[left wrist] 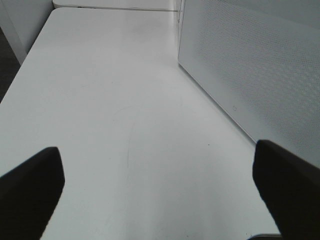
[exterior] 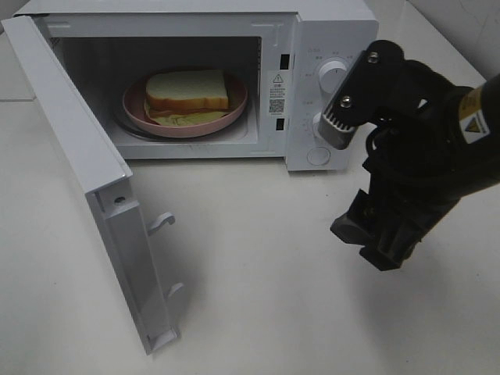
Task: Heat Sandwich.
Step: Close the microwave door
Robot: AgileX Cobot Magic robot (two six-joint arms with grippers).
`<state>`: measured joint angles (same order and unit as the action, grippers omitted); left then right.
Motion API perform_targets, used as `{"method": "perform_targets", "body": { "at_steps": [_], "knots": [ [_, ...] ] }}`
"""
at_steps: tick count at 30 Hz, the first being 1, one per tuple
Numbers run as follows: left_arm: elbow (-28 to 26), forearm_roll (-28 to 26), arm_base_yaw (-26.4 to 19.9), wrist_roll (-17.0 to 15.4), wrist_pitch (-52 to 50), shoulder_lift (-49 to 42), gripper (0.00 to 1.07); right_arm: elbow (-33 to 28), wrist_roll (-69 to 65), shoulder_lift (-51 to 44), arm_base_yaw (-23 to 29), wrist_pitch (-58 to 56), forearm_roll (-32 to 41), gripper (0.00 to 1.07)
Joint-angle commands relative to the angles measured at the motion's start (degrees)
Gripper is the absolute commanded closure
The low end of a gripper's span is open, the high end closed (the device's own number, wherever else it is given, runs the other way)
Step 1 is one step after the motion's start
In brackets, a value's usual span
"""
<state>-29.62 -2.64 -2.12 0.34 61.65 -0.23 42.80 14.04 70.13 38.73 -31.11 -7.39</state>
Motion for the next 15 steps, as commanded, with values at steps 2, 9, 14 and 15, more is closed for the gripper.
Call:
{"method": "perform_targets", "body": {
  "at_steps": [2,9,14,15],
  "knots": [
    [0.0,-0.2,0.0,-0.3,-0.6,-1.1,0.09,-1.5,-6.8,-4.1,0.2,-4.6,0.3,0.31],
    [0.0,-0.2,0.0,-0.3,-0.6,-1.1,0.09,-1.9,-15.6,-9.6,0.2,-15.6,0.4,0.31],
    [0.0,-0.2,0.0,-0.3,-0.6,-1.1,0.09,-1.9,-17.9,-13.1,0.2,-22.6,0.5,0.31],
    [0.0,-0.2,0.0,-0.3,-0.6,-1.1,0.09,-1.9,-18.5,-13.8,0.2,-24.1,0.5,0.31]
  ]
}}
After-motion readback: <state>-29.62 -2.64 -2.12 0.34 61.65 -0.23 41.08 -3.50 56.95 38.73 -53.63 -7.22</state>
